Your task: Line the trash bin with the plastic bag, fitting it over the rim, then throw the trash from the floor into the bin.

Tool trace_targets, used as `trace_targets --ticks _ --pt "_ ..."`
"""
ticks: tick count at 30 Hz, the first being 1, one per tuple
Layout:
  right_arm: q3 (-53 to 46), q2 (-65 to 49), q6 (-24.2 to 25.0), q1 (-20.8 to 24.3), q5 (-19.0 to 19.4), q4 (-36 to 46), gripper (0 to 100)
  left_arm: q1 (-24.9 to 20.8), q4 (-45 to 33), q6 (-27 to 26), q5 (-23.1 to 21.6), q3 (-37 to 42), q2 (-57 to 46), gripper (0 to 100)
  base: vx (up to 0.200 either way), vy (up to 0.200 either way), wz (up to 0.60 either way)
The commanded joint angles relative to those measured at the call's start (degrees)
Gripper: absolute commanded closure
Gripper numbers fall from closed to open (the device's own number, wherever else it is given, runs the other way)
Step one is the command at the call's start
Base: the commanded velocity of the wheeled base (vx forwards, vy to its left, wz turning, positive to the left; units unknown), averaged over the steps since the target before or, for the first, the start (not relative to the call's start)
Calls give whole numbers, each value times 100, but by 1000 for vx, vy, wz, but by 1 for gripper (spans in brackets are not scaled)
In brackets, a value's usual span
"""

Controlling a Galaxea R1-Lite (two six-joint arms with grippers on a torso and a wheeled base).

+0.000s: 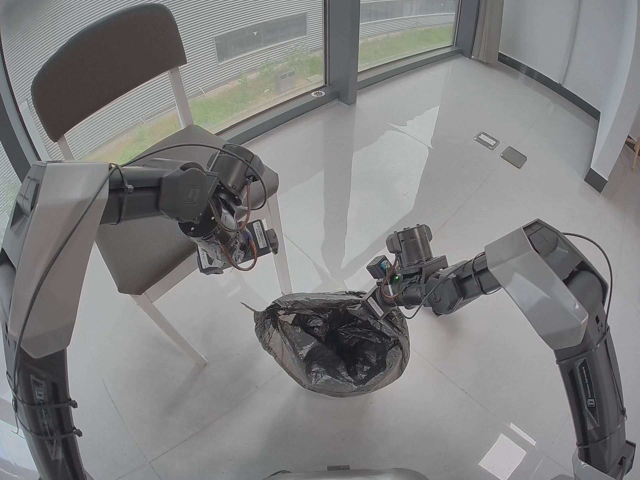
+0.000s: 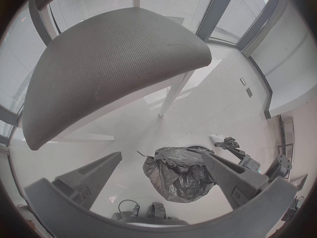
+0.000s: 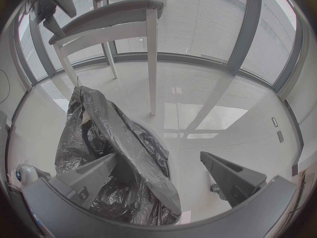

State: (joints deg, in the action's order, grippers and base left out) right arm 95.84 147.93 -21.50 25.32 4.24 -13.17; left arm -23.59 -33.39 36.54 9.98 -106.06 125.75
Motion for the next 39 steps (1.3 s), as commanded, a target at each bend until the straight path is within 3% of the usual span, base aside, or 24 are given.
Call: trace_targets --ticks 1,3,4,18,36,37,39 --pt "154 262 -3 -1 15 -11 0 -41 -1 3 30 33 -138 0 0 0 0" --pt "216 324 -3 -1 15 -28 0 -41 -1 3 30 33 -200 0 0 0 0" --pt "260 341 6 -1 15 -37 100 -41 -1 3 30 41 -217 0 0 0 0" --pt "646 368 111 -45 15 -265 100 -120 -1 12 118 217 -331 0 0 0 0" --pt "1297 570 -319 -229 15 -265 100 -155 -1 12 118 648 -824 0 0 0 0" --pt "1332 605 -311 -247 15 -265 0 -155 -1 12 118 683 -850 0 0 0 0" --pt "1376 649 -302 -264 15 -274 0 -155 -1 12 127 709 -894 0 0 0 0"
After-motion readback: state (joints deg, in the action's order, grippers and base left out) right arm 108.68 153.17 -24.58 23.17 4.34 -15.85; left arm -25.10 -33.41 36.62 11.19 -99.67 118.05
